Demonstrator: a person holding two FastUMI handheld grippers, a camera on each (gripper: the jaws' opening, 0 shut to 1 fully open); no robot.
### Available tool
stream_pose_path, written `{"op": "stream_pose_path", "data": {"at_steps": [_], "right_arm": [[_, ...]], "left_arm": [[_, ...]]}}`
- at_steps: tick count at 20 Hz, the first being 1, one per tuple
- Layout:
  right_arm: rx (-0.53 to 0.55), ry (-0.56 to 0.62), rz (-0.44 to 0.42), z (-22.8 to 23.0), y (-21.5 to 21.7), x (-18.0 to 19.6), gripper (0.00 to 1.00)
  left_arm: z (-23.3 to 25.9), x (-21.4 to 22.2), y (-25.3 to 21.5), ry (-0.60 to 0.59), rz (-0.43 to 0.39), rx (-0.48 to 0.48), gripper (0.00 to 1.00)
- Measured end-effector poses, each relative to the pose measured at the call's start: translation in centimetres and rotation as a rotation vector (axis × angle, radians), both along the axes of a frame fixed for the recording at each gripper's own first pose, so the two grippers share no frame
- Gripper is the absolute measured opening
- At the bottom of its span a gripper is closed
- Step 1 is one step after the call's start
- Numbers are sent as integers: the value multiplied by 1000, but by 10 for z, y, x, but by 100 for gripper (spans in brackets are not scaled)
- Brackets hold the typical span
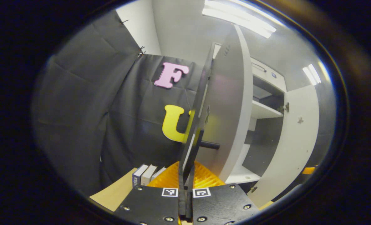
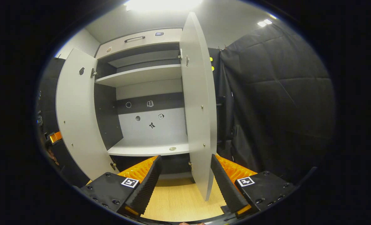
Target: Open the right door of the double-door shoe cabinet with the right hand, and open the left door with the left hand.
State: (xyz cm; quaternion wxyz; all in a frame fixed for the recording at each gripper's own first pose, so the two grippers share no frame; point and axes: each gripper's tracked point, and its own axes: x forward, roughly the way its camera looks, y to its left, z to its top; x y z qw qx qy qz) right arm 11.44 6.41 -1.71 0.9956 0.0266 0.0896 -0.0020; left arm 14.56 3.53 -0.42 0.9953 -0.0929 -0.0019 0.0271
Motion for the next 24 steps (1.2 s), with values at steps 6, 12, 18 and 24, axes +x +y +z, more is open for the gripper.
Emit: {"op": "stream_pose_path", "data": {"at_steps": [6, 12, 18, 24], "right_arm": [[-19, 0, 1, 7, 4, -5, 98], [-25, 9, 10, 8, -3, -5, 98], [-7, 27, 51, 1, -18, 7, 98], [9, -23, 104, 13, -24, 25, 98]], "left_arm": [[3, -1, 1, 0, -9, 4, 1], [1, -9, 2, 24, 28, 44, 1], [2, -36, 7, 62, 116, 72, 0], [23, -78, 12, 31, 202, 130, 2]]}}
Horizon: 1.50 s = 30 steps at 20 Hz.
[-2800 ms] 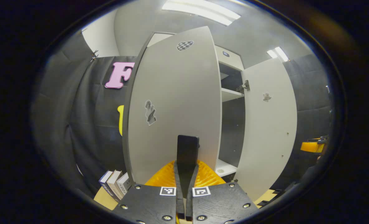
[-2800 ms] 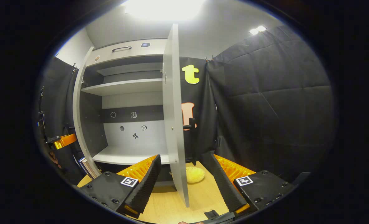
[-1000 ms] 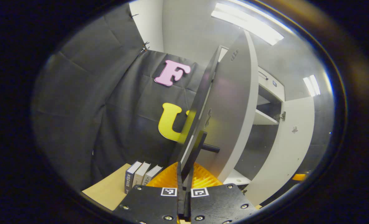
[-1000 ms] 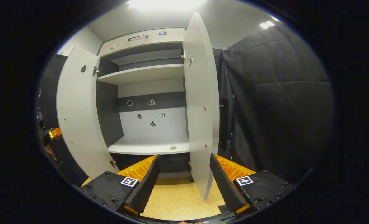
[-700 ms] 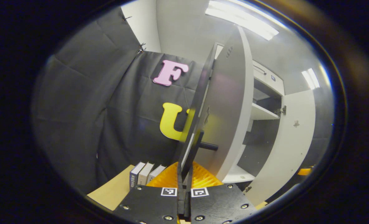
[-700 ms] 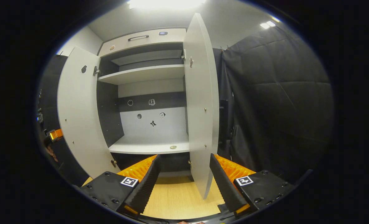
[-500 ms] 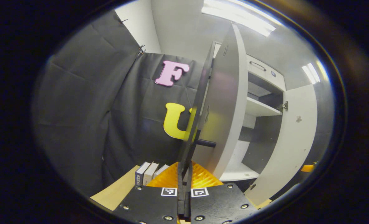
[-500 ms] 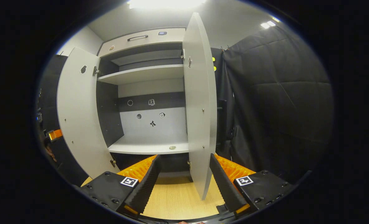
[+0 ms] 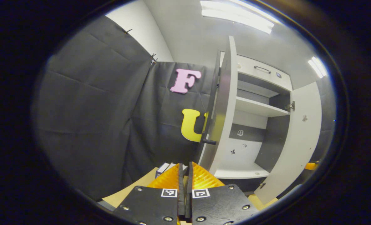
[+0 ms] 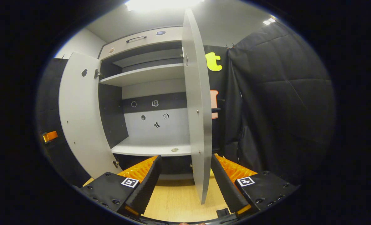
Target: Open the right door of the double-door shoe cabinet with the right hand, and open the left door with the left hand.
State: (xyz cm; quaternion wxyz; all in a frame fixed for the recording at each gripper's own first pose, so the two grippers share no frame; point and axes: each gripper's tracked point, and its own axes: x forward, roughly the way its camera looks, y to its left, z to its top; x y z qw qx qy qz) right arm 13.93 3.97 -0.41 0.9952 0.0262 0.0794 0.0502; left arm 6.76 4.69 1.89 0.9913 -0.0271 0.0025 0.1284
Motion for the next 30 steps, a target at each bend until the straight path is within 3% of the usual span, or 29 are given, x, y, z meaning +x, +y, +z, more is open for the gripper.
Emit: {"op": "stream_pose_path", "data": {"at_steps": [2, 4, 5, 6, 10, 11, 19, 25, 30], "right_arm": [[5, -27, 35, 4, 6, 7, 98], [-7, -39, 81, 5, 11, 8, 93], [-12, -47, 101, 5, 11, 6, 98], [-14, -54, 113, 5, 9, 4, 98], [6, -61, 149, 2, -2, -6, 98], [11, -61, 152, 1, -6, -9, 98], [19, -50, 106, -9, -46, -23, 98], [67, -11, 48, -18, -39, -22, 98], [29, -34, 32, -9, -17, -21, 97]], "left_arm": [[14, -23, -2, -15, 36, 54, 5], [18, -40, -21, -33, 51, 87, 23], [18, -46, -34, -42, 46, 94, 34], [19, -50, -48, -54, 36, 106, 35], [22, -59, -98, -84, 24, 174, 90], [18, -59, -109, -84, 26, 179, 93], [-29, -27, -188, -17, -74, 136, 92], [-34, -13, -203, 14, -132, 212, 91], [-41, -4, -188, 3, -155, 124, 91]]}}
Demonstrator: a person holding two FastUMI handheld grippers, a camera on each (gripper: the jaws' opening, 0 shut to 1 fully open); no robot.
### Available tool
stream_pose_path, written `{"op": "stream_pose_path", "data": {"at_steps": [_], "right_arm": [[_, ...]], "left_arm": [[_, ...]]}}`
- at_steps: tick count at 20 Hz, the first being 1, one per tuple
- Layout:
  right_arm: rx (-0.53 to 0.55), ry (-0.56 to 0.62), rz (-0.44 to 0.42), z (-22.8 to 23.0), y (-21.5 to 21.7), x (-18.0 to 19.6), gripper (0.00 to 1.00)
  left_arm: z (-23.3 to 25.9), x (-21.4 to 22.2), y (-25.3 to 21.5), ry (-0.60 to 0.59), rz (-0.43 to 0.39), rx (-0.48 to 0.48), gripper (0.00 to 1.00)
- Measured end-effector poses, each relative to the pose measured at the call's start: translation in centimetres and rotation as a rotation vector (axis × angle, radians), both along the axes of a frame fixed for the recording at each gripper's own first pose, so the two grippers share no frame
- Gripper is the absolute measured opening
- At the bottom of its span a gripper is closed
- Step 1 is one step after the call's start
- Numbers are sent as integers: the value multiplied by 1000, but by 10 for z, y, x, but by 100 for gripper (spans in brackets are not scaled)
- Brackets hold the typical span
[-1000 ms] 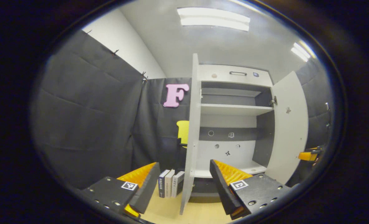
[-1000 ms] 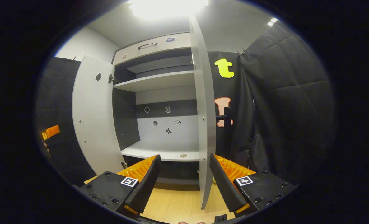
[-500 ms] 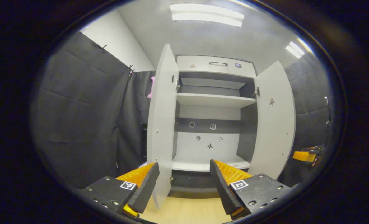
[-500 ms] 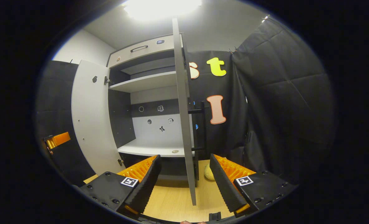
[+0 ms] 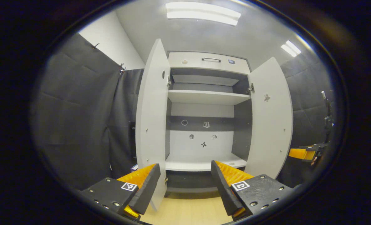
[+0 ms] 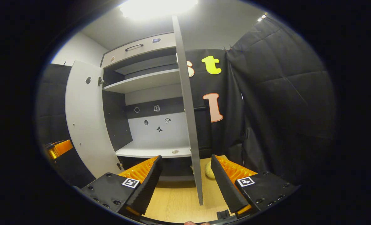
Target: Open the right door of the double-door shoe cabinet with the right hand, and open the left door with the left hand.
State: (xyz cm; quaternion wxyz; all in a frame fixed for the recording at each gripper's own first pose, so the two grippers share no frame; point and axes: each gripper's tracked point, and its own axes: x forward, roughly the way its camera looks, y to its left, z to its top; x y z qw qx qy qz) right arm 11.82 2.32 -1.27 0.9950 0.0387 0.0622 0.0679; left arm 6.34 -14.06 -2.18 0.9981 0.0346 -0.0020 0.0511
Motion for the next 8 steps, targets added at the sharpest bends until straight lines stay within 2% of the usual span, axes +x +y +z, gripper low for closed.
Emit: {"op": "stream_pose_path", "data": {"at_steps": [2, 5, 7, 8], "right_arm": [[-6, -9, -3, 3, 11, 0, 97], [2, -9, 1, 3, 30, -4, 97], [-11, -9, -12, -2, 38, -6, 97], [-23, -8, -21, -7, 41, -7, 97]], "left_arm": [[-3, 1, 15, 4, 3, -22, 93], [-11, 3, 44, 6, 20, -3, 91], [-26, 6, 52, 19, 4, -19, 93], [-34, 9, 54, 25, -1, -34, 91]]}}
